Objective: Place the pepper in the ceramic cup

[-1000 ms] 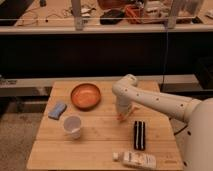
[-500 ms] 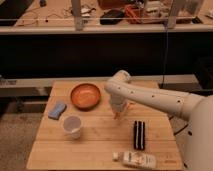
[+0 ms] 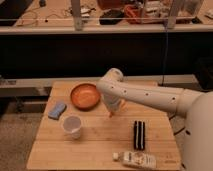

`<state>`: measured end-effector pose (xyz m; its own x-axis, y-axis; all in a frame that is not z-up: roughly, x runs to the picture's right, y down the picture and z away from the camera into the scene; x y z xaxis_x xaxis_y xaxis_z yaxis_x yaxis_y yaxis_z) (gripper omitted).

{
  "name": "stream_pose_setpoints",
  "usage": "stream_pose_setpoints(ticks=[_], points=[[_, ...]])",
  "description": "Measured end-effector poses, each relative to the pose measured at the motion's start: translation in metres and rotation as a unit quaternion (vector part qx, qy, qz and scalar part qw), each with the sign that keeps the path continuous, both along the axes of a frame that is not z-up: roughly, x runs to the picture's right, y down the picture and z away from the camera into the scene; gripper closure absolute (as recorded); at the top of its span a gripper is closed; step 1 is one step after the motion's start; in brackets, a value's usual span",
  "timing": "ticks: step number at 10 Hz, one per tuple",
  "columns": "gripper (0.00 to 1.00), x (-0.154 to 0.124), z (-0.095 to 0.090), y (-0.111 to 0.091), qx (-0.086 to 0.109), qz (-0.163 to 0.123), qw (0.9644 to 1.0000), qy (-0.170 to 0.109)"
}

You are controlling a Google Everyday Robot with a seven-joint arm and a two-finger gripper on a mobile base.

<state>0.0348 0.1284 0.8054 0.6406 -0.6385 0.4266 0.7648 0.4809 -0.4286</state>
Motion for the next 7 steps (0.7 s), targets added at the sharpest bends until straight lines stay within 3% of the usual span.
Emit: stream_pose_setpoints(ticks=[1, 2, 3, 5, 7], points=[[0.95, -0.006, -0.003, -0.002, -0.003, 0.004, 1.0000, -0.002], [0.95, -0.004, -0.002, -0.003, -0.013, 0.027, 0.9995, -0.007], [0.95, 0.000, 0.001, -0.001, -0.035, 0.055, 0.9976, -0.023], [0.95, -0.004, 0.003, -0.003, -0.090, 0.119, 0.9861, -0.074], [0.95, -0.016, -0.003, -0.012, -0.102, 0.143, 0.9793, -0.101]])
